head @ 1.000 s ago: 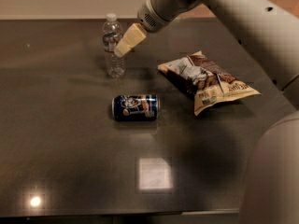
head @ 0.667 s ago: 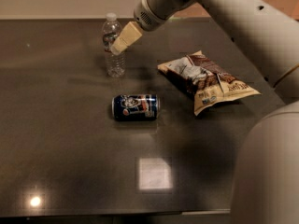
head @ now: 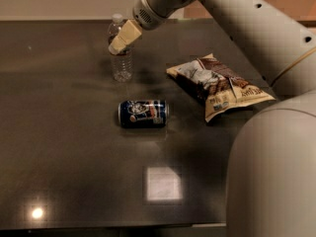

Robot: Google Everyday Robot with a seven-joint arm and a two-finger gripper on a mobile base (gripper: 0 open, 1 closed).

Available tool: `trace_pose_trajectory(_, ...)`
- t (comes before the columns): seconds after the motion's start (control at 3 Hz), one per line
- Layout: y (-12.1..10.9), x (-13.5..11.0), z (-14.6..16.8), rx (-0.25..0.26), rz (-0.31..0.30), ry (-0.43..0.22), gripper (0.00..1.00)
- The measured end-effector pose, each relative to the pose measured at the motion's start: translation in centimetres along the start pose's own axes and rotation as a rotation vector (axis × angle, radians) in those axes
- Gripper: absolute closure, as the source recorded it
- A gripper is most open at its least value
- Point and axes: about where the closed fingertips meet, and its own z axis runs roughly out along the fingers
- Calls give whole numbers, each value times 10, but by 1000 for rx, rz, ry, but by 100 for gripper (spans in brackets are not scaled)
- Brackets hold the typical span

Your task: Move water bottle near brown chip bag

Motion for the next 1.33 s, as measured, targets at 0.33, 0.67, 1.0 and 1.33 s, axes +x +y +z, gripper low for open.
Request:
trace_pose_trajectory(0.33, 7, -7, 3, -34, -8, -13, 18)
trace_pose_trajectory(0.67, 12, -9, 2, -67, -14, -25, 41)
trace_pose_trajectory(1.0, 15, -6, -3, -89, -13, -34, 64)
trace_pose_trajectory(1.33, 14, 4, -19, -91, -5, -32, 87)
